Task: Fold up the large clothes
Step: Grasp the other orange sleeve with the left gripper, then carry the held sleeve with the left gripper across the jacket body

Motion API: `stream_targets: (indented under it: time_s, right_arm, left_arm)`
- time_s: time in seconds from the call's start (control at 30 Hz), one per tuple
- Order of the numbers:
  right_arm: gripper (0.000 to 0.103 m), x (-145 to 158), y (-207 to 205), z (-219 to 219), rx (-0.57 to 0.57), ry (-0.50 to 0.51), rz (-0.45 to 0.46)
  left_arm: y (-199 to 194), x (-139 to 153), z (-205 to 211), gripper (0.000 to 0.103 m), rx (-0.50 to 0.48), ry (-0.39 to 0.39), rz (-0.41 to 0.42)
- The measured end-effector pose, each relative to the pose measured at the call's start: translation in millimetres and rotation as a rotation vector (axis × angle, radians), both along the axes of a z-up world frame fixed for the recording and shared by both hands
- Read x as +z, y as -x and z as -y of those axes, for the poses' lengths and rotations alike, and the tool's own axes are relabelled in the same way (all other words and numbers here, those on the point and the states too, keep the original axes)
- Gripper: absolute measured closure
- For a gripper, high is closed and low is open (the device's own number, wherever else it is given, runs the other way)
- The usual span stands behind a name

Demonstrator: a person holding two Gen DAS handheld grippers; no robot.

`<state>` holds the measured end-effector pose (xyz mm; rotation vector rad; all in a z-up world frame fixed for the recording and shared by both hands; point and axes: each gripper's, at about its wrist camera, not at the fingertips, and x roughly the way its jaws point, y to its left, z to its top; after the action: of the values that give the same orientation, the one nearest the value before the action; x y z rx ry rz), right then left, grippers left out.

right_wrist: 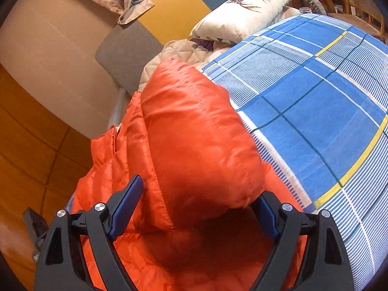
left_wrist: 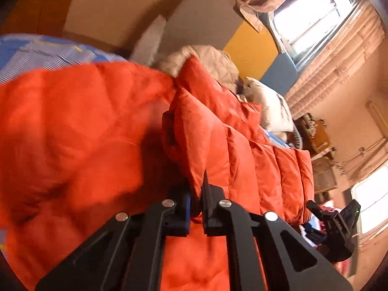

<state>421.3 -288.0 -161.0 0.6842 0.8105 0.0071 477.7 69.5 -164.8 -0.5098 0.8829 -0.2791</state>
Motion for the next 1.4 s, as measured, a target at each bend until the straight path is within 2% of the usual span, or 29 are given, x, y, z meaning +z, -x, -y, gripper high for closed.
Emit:
stream_targets:
  time_s: [0.07,0.2,0.27,0.37,0.47,0.5,0.53,0.6,0.7,0.73,0.77,0.8,0.83,0.97,1.0,1.17,1.4]
  right_arm:
    - [0.018,2.3,2.2,-9.4,0.028,-0.004,0.001]
    - [0.02,8.6,6.5,-33.5,0.097,0.005,-0.01]
    - [0.021,15.1,12.0,-45.2,0.136,0.014,0.002]
    - [0.021,22.9,10.2,-53.6,0.134,0.046,0.024]
    - [0.021,12.7,-6.3,-50.4,0.081,0.079,-0.019]
    - [0.022,6.9,-12.0,-49.5,0.069,0.089,-0.047]
    - [0.028,-1.0,-18.2,-48.2,0.051,0.102,-0.082]
    - [0.031,-10.9,-26.0,-50.8,0.062,0.148,-0.11]
    - [0.031,-14.3,-32.5,-59.3,0.074,0.219,-0.124]
    - [0.029,-13.1,-33.9,-60.8,0.075,0.23,-0.129]
    - [0.029,-12.0,-31.5,-60.6,0.075,0.234,-0.131]
    - [0.028,-9.0,-29.4,-61.2,0.077,0.238,-0.129]
    - [0.026,-5.7,-25.9,-62.4,0.08,0.238,-0.121]
    - [0.025,6.3,-4.7,-76.6,0.11,0.257,-0.085]
    - [0.025,8.6,0.7,-80.1,0.119,0.259,-0.078]
    - [0.025,12.2,25.3,-104.2,0.183,0.26,-0.062]
    - [0.025,8.7,53.5,-133.3,0.236,0.31,-0.054]
  left_arm:
    - [7.6,4.7,-17.5,0.098,0.032,-0.013,0.001]
    - [13.6,1.4,-42.6,0.097,0.089,-0.094,-0.031]
    - [17.5,1.2,-54.0,0.097,0.114,-0.089,-0.035]
    - [18.3,-3.5,-57.3,0.096,0.113,-0.103,-0.043]
    - [15.2,-8.0,-51.7,0.094,0.116,-0.129,-0.049]
    - [15.6,-8.8,-50.9,0.091,0.118,-0.138,-0.048]
    - [14.7,-10.9,-49.7,0.09,0.123,-0.154,-0.045]
    - [20.9,-16.5,-57.2,0.089,0.132,-0.147,-0.06]
    - [24.7,-19.2,-57.3,0.083,0.148,-0.168,-0.059]
    - [27.4,-18.1,-57.9,0.082,0.156,-0.166,-0.058]
    - [31.5,-16.3,-60.4,0.077,0.169,-0.159,-0.059]
    - [36.8,-14.3,-64.0,0.059,0.191,-0.159,-0.062]
    - [45.8,-11.2,-69.7,0.056,0.218,-0.144,-0.053]
    - [81.3,-1.9,-91.3,0.054,0.276,-0.098,-0.036]
    - [95.1,-0.3,-100.9,0.054,0.3,-0.071,-0.03]
    - [150.5,0.1,-145.7,0.052,0.453,-0.039,-0.03]
    - [216.1,-23.2,-229.4,0.051,0.676,0.025,-0.086]
